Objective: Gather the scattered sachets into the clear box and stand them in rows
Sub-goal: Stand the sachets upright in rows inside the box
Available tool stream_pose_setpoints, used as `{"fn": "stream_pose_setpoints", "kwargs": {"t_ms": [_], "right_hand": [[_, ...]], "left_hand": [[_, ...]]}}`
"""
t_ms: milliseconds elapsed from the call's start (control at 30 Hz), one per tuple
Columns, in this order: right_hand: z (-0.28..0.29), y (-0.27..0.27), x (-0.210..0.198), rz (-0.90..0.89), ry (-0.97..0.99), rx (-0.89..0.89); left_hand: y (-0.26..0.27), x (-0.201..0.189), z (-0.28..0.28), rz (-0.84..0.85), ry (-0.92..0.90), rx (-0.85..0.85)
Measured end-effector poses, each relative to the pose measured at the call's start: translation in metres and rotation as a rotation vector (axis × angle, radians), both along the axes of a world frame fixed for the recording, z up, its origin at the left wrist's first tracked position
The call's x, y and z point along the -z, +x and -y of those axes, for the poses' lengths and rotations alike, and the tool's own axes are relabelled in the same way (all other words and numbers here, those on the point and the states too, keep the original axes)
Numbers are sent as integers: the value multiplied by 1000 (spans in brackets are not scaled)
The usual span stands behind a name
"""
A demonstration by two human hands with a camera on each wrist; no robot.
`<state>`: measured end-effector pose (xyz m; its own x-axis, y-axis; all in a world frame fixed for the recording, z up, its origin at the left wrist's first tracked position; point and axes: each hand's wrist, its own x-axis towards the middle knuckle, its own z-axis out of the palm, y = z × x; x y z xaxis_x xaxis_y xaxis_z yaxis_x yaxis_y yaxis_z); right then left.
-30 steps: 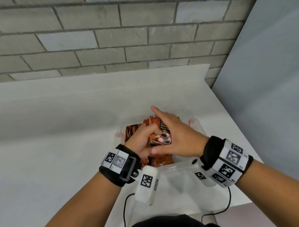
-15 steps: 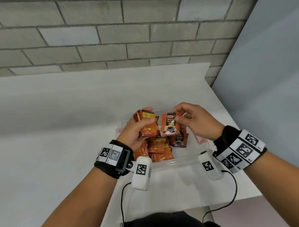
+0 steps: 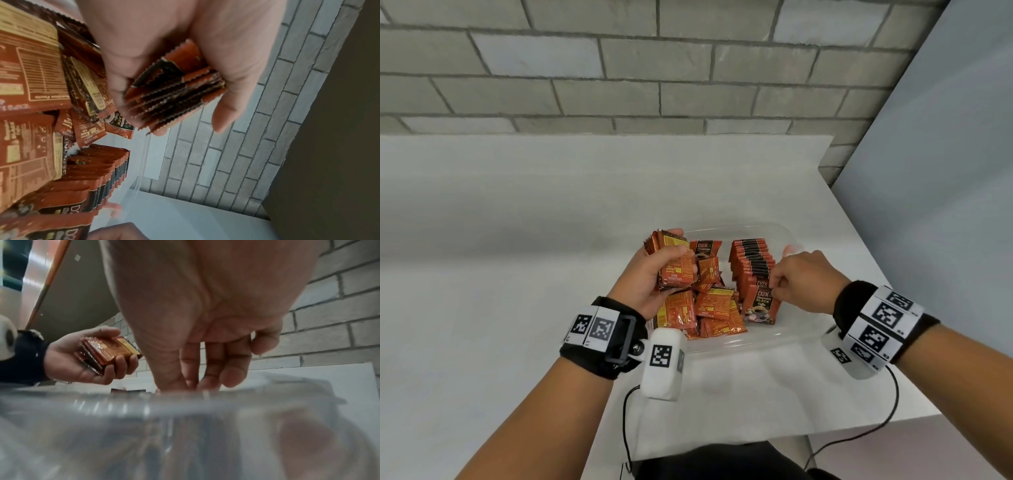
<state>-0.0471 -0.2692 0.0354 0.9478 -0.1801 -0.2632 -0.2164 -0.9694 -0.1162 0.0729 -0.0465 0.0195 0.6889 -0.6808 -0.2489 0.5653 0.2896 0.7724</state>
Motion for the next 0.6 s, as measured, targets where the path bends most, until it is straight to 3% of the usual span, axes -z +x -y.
{"fn": "stream_pose_setpoints", "kwargs": {"t_ms": [600], "right_hand": [[-7, 8, 8, -193, -273, -122]], "left_hand": [[-3, 2, 3, -1, 40, 9]]}}
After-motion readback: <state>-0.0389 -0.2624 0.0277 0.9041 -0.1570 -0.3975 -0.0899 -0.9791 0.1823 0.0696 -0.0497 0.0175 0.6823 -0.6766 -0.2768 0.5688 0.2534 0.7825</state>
